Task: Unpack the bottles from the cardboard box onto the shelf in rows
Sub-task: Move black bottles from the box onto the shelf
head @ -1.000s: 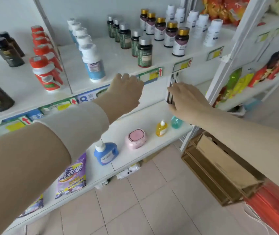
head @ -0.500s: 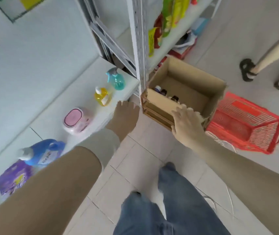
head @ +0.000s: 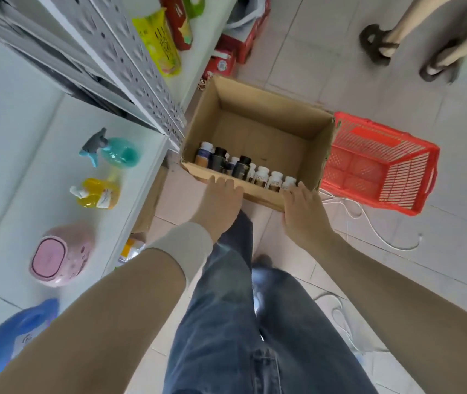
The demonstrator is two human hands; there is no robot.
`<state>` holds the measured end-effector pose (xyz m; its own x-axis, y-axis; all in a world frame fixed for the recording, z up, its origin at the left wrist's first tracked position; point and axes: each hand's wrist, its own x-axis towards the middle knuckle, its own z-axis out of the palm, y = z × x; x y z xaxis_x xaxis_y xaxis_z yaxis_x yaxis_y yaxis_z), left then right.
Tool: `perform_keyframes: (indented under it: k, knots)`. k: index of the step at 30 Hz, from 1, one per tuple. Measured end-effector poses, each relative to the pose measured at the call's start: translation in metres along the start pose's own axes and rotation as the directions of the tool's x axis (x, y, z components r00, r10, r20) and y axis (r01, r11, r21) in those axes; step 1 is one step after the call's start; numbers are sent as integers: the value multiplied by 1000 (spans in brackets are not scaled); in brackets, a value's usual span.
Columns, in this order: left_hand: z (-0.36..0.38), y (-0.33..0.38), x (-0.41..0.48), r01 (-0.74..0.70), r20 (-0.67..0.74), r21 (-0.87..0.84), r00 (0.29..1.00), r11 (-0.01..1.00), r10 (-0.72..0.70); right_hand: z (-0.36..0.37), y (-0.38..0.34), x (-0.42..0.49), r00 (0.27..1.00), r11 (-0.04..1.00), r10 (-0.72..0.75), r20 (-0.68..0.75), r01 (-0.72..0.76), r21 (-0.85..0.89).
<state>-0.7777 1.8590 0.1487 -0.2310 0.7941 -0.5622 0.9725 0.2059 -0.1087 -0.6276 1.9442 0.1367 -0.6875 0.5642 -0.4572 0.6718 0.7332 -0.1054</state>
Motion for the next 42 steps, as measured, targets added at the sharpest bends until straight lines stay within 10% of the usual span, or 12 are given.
perform_keyframes:
  k: [9,16,24,32,42]
  knots:
    - [1,-66,119,19,51,-210,999,978,-9,2,-13,118,971,967,157,181,-188,170]
    - [70,-93,212,248,172,-367,965,896,-197,66,-16,210,822,705,296,487,-532,469]
    - [118,-95,259,178,145,-90,976,980,-164,138,-22,253,693,563,285,662,-680,470]
    - [122,-89,267,197,133,-209,976,958,-172,145,-25,264,647,402,324,690,-754,519]
    - [96,-95,240,279,209,-766,960,579,-186,115,13,232,639,163,281,716,-767,621]
